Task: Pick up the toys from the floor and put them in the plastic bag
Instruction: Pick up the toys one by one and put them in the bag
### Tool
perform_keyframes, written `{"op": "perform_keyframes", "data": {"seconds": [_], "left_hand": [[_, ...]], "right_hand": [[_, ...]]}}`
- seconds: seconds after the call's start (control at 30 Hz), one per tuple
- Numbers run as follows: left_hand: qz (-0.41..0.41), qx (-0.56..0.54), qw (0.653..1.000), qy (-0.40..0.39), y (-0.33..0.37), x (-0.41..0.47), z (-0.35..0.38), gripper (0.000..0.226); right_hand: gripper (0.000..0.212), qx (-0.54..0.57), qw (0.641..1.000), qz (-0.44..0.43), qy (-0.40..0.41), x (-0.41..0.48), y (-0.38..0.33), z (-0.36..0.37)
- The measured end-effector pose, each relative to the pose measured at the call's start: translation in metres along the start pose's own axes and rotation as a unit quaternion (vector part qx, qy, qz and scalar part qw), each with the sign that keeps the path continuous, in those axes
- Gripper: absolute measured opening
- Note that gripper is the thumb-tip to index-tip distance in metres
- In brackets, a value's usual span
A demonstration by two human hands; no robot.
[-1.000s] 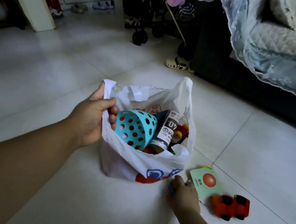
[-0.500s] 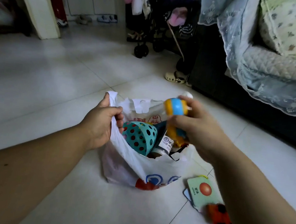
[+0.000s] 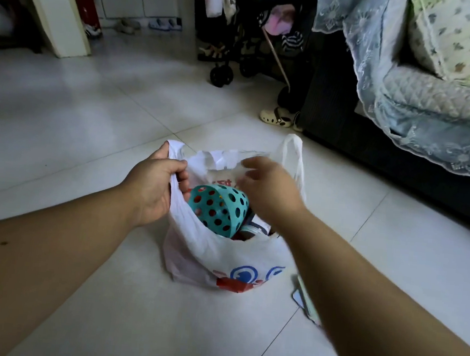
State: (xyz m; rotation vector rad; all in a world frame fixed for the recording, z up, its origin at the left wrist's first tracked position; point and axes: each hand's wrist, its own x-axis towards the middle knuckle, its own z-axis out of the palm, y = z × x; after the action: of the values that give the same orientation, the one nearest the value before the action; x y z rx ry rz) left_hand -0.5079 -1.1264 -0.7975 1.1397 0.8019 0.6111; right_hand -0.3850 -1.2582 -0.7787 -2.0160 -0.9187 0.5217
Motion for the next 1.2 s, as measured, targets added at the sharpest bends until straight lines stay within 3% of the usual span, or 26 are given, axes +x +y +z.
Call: {"op": "perform_keyframes", "data": {"seconds": [0.07, 0.13, 0.23, 0.33, 0.47, 0.67, 0.87, 0.9, 0.97, 1.03, 1.2], "left_hand": [[0.004, 0.002, 1.0, -0.005, -0.002, 0.0, -0.001, 0.055], [0.008, 0.001, 1.0, -0.007, -0.003, 0.001, -0.001, 0.054], [0.009, 0.001, 1.0, -0.009, -0.006, 0.003, -0.001, 0.05], [0.01, 0.024, 0.999, -0.019, -0.007, 0.003, -0.002, 0.048], [0.012, 0.034, 0.999, -0.027, -0.008, 0.001, -0.001, 0.045], [0.01, 0.053, 0.998, -0.022, -0.01, 0.0, 0.002, 0.047], [0.006, 0.075, 0.997, -0.006, -0.009, 0.001, 0.0, 0.052], [0.004, 0.074, 0.997, -0.005, -0.009, 0.001, 0.0, 0.052], [0.001, 0.073, 0.997, -0.007, -0.01, 0.001, 0.001, 0.053], [0.0, 0.071, 0.997, -0.011, -0.011, 0.001, 0.003, 0.054], [-0.004, 0.073, 0.997, -0.021, -0.012, -0.002, 0.007, 0.054]], "right_hand": [[0.03, -0.048, 0.996, -0.037, 0.07, -0.015, 0.021, -0.032], [0.024, -0.182, 0.968, -0.111, 0.132, -0.031, 0.053, -0.059], [0.02, -0.287, 0.937, -0.162, 0.113, -0.049, 0.115, -0.077], [0.028, -0.327, 0.944, -0.05, 0.004, -0.059, 0.176, -0.069], [0.083, -0.342, 0.913, 0.177, -0.132, -0.058, 0.239, -0.031], [0.076, -0.311, 0.894, 0.317, -0.062, -0.038, 0.274, -0.004], [0.111, -0.237, 0.896, 0.374, -0.044, -0.018, 0.293, -0.015], [0.102, -0.235, 0.899, 0.37, -0.026, -0.017, 0.292, -0.017], [0.062, -0.239, 0.91, 0.34, -0.005, -0.016, 0.29, -0.021], [0.033, -0.245, 0.923, 0.296, -0.033, -0.014, 0.279, -0.024], [0.03, -0.253, 0.946, 0.199, -0.049, -0.022, 0.218, -0.057]]}}
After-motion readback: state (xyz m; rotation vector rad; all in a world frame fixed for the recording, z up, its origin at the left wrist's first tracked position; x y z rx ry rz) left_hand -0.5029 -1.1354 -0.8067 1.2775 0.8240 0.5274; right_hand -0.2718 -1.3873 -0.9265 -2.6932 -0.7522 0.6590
